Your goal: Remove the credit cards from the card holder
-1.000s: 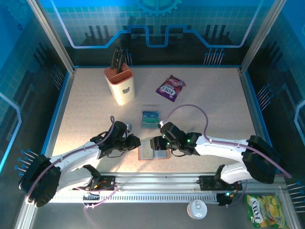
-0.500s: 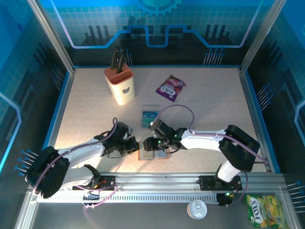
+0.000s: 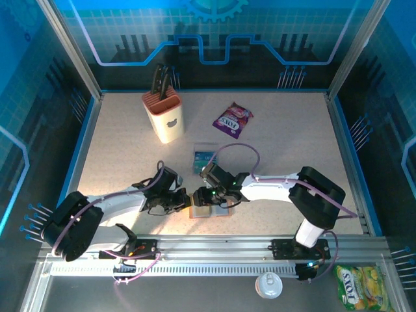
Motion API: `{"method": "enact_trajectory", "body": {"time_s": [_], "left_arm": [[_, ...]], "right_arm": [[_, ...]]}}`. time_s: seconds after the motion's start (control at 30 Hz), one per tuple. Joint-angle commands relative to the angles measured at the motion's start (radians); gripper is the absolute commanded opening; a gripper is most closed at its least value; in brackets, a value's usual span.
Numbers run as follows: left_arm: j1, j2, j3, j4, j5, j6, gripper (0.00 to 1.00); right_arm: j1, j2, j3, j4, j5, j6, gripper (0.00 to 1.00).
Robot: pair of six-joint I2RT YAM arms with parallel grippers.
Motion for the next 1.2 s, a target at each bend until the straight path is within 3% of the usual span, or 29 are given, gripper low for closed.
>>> {"method": "enact_trajectory", "body": {"time_s": [0.0,0.53,0.83,1.17], "left_arm": [[0.007,0.021,-0.007,-0.068,-0.021,0.020,0.03],[0.018,0.045,-0.013,-0.075,-0.027,0.025,0.04],[0.022,0.033,0.007,-0.094,-0.029,0.029,0.04],[0.026,0.027,0.012,-0.113,-0.035,0.037,0.04]], "right_arm": [[-0.012,0.023,0.021,-0.019,-0.017,0.016,0.43],[-0.030,-0.049,0.000,-0.140,0.081,0.001,0.42],[-0.072,-0.066,-0.074,-0.059,0.019,-0.006,0.42],[-0.055,-0.072,-0.064,0.022,-0.057,0.022,0.34]]}}
